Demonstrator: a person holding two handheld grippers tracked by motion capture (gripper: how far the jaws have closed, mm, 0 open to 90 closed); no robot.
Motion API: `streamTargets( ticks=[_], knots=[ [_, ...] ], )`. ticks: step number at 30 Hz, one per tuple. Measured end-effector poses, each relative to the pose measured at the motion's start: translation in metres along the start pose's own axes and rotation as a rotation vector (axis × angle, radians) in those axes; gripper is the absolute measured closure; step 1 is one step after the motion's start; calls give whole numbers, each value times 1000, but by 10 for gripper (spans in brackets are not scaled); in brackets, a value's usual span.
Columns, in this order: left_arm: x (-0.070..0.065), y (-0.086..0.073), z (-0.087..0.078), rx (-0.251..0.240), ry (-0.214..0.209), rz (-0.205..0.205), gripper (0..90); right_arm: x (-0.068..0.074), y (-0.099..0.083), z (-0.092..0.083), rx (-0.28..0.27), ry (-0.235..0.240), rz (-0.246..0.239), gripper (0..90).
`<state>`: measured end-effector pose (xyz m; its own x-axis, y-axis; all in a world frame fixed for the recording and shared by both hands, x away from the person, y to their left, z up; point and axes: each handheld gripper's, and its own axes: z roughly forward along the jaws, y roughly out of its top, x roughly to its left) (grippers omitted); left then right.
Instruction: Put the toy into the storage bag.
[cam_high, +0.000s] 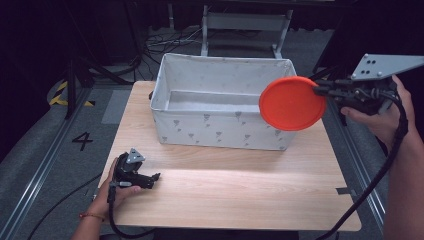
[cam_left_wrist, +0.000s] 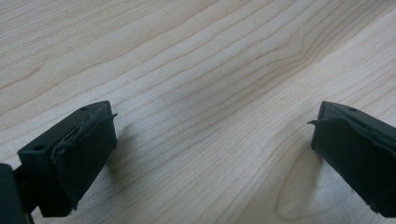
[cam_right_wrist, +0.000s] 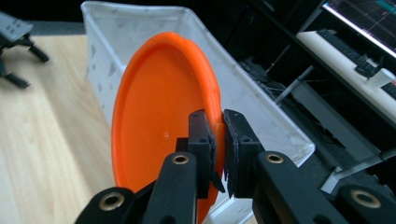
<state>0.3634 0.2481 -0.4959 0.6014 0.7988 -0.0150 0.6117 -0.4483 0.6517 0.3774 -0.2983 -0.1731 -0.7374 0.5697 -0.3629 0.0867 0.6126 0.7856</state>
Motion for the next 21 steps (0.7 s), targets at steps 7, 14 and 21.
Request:
streamTargets(
  ticks=[7,14,21],
  knots=[
    [0,0,0,0,0,0,5,-19,15,15,32,-43,-14,827],
    [1,0,0,-1,-1,6,5,-35,14,38,44,-63,-8,826],
    [1,1,0,0,-4,8,5,-46,-1,75,93,-14,-15,826]
  ],
)
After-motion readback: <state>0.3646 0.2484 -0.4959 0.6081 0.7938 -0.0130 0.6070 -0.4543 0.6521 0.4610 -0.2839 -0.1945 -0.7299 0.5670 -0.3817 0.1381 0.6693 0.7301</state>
